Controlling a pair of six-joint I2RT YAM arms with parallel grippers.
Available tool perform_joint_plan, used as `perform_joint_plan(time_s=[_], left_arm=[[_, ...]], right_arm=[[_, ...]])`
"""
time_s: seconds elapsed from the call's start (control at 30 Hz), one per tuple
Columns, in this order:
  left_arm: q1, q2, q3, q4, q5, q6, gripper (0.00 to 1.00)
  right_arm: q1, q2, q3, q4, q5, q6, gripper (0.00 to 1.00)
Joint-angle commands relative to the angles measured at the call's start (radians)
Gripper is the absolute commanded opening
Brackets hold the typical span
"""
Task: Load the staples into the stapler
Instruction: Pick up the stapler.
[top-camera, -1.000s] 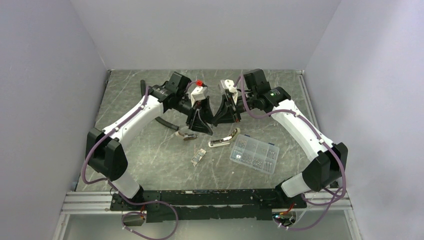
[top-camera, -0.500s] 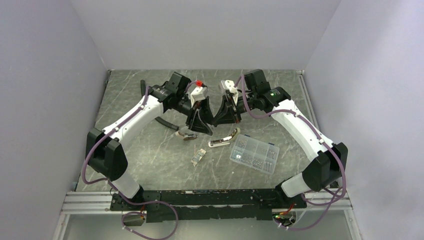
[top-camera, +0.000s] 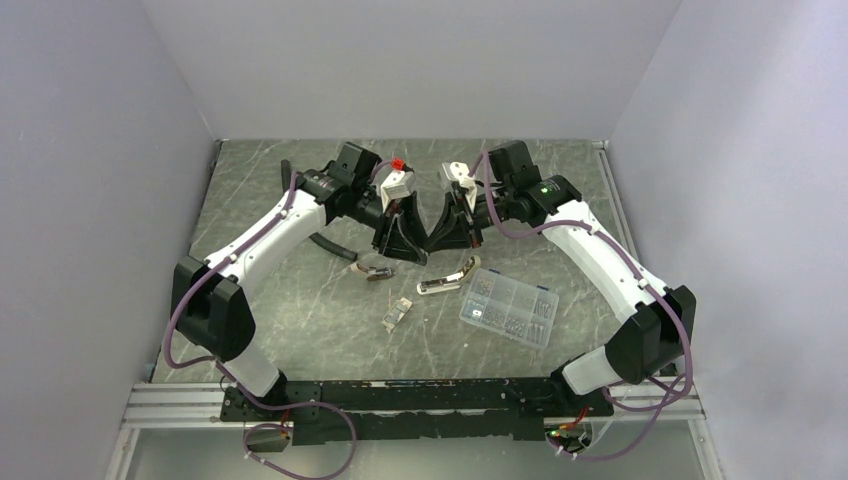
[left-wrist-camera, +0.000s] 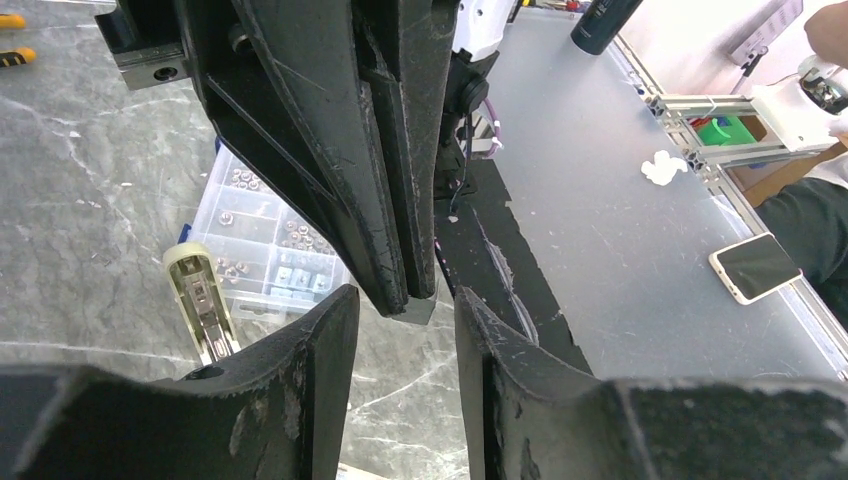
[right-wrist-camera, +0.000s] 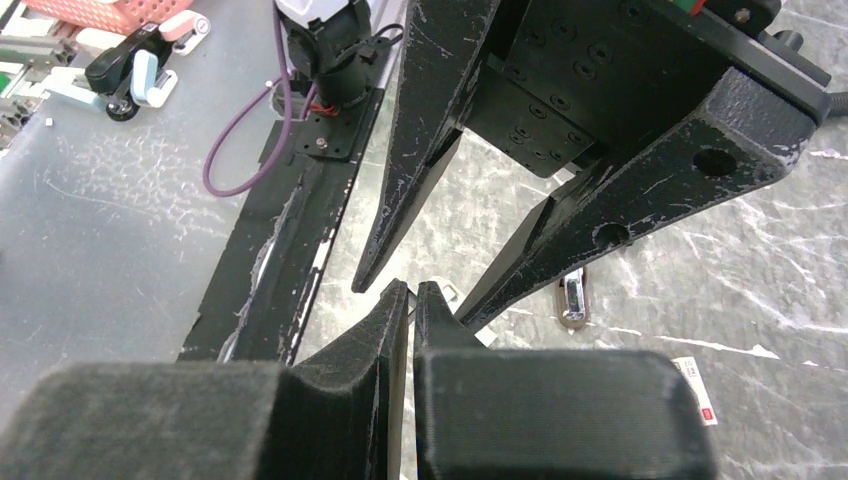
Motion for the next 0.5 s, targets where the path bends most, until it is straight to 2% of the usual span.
perform_joint_plan(time_s=[0.0, 0.27, 0.47], left_arm=[[0.003, -0.030, 0.017, 0.018, 0.014, -0.013, 0.43], [0.006, -0.027, 0.021, 0.001, 0.012, -0.013, 0.36], [0.006, -0.019, 0.027, -0.020, 0.016, 0.002, 0.34]], right_arm=[[0.004, -0.028, -0.002, 0.047, -0.015, -0.009, 0.00], [0.004, -0.026, 0.001, 0.053, -0.009, 0.000, 0.00], [0.004, -0.024, 0.002, 0.057, 0.002, -0.001, 0.00]])
